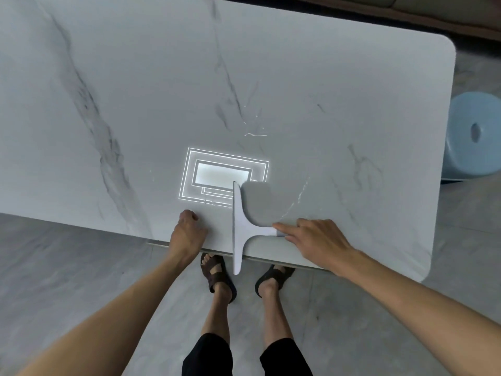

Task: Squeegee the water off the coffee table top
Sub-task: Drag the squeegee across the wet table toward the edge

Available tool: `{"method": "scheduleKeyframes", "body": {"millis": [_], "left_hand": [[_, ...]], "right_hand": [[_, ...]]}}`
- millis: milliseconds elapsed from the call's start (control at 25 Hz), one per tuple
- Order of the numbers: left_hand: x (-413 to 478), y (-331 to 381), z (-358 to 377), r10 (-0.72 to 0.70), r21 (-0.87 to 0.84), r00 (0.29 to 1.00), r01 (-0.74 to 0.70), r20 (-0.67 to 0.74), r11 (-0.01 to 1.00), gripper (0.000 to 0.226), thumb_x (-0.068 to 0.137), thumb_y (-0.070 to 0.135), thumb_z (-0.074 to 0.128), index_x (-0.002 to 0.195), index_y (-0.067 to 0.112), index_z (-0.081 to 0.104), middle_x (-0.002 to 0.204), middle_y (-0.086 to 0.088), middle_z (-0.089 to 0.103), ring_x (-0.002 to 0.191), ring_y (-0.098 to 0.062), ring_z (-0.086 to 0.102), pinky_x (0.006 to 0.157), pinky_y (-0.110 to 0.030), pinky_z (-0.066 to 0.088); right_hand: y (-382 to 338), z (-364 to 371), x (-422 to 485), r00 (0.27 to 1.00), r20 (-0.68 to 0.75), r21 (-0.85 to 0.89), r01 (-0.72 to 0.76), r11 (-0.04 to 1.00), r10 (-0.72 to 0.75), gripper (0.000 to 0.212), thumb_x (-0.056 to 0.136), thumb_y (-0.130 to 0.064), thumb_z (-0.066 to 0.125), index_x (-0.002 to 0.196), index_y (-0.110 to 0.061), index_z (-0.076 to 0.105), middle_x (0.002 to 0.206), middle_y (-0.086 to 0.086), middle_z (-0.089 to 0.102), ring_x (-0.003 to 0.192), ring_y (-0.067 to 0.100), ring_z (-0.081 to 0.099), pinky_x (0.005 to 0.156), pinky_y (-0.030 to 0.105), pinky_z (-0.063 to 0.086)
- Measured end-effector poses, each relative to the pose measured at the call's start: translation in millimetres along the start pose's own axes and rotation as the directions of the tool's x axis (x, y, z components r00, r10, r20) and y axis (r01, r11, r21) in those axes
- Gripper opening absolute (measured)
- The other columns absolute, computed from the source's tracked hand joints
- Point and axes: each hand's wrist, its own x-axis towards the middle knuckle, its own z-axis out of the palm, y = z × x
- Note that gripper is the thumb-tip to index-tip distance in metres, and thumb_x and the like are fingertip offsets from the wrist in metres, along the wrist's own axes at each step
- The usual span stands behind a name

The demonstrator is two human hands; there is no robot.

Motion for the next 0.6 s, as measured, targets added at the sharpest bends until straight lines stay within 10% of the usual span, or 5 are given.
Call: {"method": "scheduleKeyframes", "body": {"millis": [320, 600], "left_hand": [[-7, 23, -3, 0.076, -0.096, 0.991, -0.087, -0.114, 0.992, 0.019, 0.087, 0.011, 0.058, 0.104, 0.013, 0.05, 0.097, -0.008, 0.062, 0.081, -0.027, 0.059, 0.069, -0.04, 0.053], [11, -47, -64, -0.185, -0.266, 0.93, 0.1, -0.317, 0.959, 0.016, 0.094, 0.028, 0.042, 0.106, 0.017, 0.044, 0.092, -0.003, 0.063, 0.079, -0.029, 0.057, 0.066, -0.037, 0.044]], "right_hand": [[67, -57, -69, 0.974, -0.05, -0.162, -0.227, 0.96, 0.222, 0.028, 0.09, -0.038, 0.049, 0.117, -0.045, 0.056, 0.065, -0.006, 0.056, 0.05, 0.023, 0.058, 0.04, 0.028, 0.039], [-62, -48, 72, 0.985, 0.089, 0.005, 0.147, 0.989, -0.147, 0.036, 0.099, -0.045, 0.031, 0.133, -0.047, 0.044, 0.089, 0.0, 0.064, 0.071, 0.026, 0.063, 0.055, 0.029, 0.038]]}}
